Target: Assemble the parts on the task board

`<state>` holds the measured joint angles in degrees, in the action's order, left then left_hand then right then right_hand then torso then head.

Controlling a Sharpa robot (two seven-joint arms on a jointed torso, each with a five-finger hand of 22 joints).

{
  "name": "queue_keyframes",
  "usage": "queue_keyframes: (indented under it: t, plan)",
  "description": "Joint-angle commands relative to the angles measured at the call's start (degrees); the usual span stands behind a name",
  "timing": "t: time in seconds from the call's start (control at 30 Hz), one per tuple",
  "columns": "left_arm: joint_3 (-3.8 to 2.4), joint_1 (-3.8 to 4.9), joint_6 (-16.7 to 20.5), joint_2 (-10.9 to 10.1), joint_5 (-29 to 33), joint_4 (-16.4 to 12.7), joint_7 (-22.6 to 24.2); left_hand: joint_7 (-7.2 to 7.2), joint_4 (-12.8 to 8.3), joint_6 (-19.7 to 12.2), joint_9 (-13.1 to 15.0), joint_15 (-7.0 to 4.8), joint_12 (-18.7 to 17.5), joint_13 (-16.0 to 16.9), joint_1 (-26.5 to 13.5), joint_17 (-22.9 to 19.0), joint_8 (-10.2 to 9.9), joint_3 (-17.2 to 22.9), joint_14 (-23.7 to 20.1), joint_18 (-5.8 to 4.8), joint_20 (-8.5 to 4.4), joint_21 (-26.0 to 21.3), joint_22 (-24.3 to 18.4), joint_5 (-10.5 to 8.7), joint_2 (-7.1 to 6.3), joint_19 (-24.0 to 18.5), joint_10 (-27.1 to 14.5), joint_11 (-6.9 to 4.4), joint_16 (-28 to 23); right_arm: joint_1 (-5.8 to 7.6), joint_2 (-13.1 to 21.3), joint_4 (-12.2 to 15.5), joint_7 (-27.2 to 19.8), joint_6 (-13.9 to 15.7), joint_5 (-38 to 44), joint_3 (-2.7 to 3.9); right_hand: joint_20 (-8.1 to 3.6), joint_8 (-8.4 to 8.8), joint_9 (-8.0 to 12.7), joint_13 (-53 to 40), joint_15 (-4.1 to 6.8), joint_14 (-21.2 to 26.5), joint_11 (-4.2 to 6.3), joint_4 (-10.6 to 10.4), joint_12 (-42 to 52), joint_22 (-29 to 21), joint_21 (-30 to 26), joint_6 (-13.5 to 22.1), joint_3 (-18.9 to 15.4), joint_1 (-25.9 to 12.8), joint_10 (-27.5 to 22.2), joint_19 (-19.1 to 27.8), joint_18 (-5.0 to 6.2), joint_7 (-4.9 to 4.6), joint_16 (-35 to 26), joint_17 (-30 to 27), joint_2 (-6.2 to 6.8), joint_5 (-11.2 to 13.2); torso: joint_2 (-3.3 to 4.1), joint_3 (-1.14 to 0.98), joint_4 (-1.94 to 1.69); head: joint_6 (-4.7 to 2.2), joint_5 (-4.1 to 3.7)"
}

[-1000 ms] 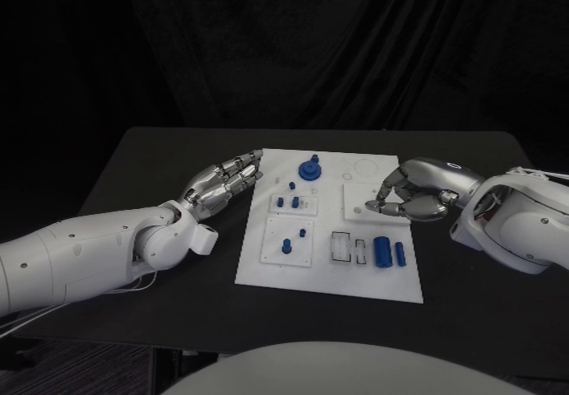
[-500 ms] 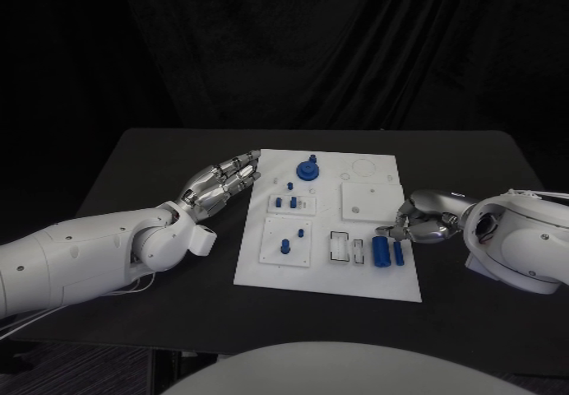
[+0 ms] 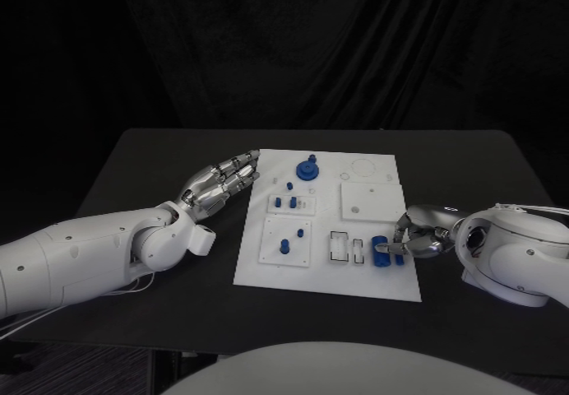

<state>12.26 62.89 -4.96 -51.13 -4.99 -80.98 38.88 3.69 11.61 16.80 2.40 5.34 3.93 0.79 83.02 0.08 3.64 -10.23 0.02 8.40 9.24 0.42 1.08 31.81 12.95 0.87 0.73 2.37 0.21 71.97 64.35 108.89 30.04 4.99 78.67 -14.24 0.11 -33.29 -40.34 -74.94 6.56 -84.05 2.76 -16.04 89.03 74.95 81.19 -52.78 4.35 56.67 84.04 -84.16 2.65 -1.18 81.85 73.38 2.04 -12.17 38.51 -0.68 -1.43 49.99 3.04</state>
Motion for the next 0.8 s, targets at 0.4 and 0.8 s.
queue_keyframes:
  t: [0.4, 0.8]
  plan:
    - [-0.05, -0.12, -1.2, 0.05, 0.0, 0.13, 1.59, -0.05, -0.19, -0.48, -0.11, 0.42, 0.23, 0.08, 0.14, -0.08, 0.34, 0.16, -0.02, -0.3, 0.71, 0.22, 0.14, 0.21, 0.32, -0.05, 0.01, 0.65, -0.21, -0.49, -0.76, -0.21, 1.96, 2.13, 4.07, 0.03, -0.45, -1.11, -1.79, -13.66, 0.35, -3.38, 0.12, 0.58, 0.18, 12.56, 0.22, 0.24, -0.12, 1.89, 5.47, -2.72, -0.74, 0.22, 0.36, 0.05, 0.4, 0.37, 0.04, 0.0, -0.02, 0.01, -0.14]
    - [-0.05, -0.17, -1.46, 0.13, 0.0, 0.26, 1.37, 0.06, -0.28, -0.6, -0.11, 0.98, 0.24, 0.08, 0.08, -0.08, 0.44, 0.26, -0.02, -0.22, 1.23, 0.23, 0.14, 0.2, 0.35, -0.03, 0.01, 0.76, -0.21, -0.81, -1.97, -1.07, 1.52, 2.65, 4.14, 0.03, -0.49, -1.16, -2.23, -14.09, 0.39, -3.46, 0.14, 0.42, 0.42, 12.64, 0.52, 0.4, -0.21, 2.02, 5.61, -2.8, -0.8, 0.22, 0.64, 0.5, 0.32, 0.95, 0.0, 0.01, 0.12, 0.01, 0.26]
